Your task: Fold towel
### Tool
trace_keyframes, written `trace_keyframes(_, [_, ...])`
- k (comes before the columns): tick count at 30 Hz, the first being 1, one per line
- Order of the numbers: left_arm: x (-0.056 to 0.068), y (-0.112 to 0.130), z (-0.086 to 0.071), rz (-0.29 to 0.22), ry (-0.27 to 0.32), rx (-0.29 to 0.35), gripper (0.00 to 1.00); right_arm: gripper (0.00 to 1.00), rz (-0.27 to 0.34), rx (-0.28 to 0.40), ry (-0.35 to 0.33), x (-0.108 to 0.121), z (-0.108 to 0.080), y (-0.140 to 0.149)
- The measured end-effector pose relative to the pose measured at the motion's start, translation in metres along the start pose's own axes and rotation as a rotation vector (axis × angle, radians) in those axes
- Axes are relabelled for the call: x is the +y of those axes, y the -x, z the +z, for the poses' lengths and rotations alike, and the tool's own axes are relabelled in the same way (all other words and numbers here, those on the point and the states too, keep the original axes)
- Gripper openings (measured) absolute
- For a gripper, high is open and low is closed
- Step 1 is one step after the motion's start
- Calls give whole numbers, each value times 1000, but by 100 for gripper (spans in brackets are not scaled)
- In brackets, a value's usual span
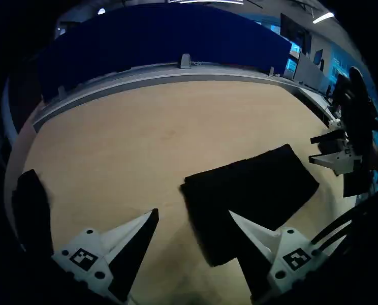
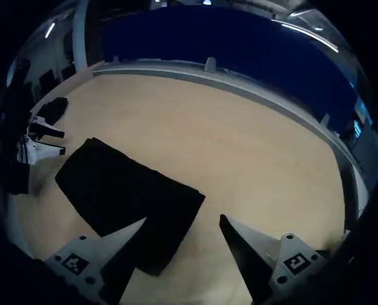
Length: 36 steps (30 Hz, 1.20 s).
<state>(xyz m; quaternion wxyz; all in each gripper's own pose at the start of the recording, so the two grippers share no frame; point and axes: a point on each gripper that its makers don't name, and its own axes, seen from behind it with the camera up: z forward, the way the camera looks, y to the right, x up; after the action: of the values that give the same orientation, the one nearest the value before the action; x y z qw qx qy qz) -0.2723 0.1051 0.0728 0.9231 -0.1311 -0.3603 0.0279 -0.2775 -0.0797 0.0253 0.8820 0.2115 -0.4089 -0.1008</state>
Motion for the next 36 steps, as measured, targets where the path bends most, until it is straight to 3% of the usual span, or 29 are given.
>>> trace_keyframes(15, [9,46,-58,-55,-22,-12,92,100,-22,1,-23,-26,-41,35])
trace_keyframes(21, [6,54,-74,-93,-43,-1,92,100,-28,-5,-40,-30,-46,45])
trace_keyframes(28, [6,64,-95,-128,-74,14,92,100,-80,-31,-123,-41,-44,58])
trace_keyframes(30, [5,68,-102,-141,-87,17,92,98,-103,-43,-149,-44,-43,63])
trace_keyframes(36, [3,85,-122,-200,-120,19,92,78,-165,-94,-204,-47,-37,76])
